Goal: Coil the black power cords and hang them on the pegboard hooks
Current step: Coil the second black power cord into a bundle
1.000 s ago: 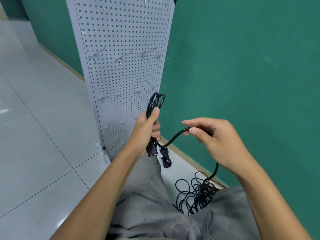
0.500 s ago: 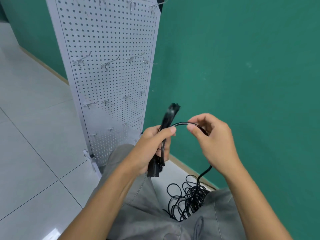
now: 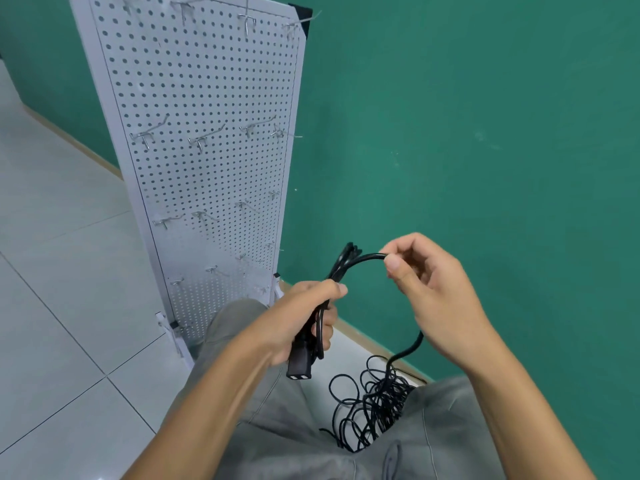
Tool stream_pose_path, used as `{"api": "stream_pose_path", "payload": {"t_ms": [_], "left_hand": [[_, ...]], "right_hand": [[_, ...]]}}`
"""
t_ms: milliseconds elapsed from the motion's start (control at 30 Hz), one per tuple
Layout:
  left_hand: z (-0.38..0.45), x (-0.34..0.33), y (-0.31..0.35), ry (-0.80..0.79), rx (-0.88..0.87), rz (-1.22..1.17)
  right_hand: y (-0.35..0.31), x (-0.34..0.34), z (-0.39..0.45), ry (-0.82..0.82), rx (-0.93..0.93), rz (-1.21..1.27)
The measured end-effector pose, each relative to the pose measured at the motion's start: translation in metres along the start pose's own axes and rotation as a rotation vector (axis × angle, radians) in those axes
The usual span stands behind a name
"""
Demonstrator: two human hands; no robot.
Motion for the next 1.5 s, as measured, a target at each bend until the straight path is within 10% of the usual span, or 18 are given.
{"api": "stream_pose_path", "payload": {"t_ms": [600, 1067, 1233, 1500], "left_hand": [[-0.011, -0.017, -0.006, -0.157, -0.317, 0.192], [-0.004, 0.002, -0.005, -0.322, -0.075, -0.071], [-0.002, -0.003, -0.009, -0.382, -0.020, -0.184], [0.004, 0.007, 0.006, -0.090, -0.193, -0.424]], "right_hand": [[-0.004, -0.019, 0.000, 0.097, -0.451, 0.588], [0.025, -0.027, 0.028, -0.265, -0.509, 0.644], [0.031, -0.038, 0.030, -0.151, -0.555, 0.726], [0.055, -0.071, -0.015, -0.307, -0.635, 0.559]]}}
Point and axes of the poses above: each hand's wrist, its own z-axis towards the middle knuckle, its own x-axis out of the back of the hand, y = z × x, the point moved 1 cm from there along z, towards the middle knuckle, and after that the axes turned 14 degrees about y, right-handed, at the moved point
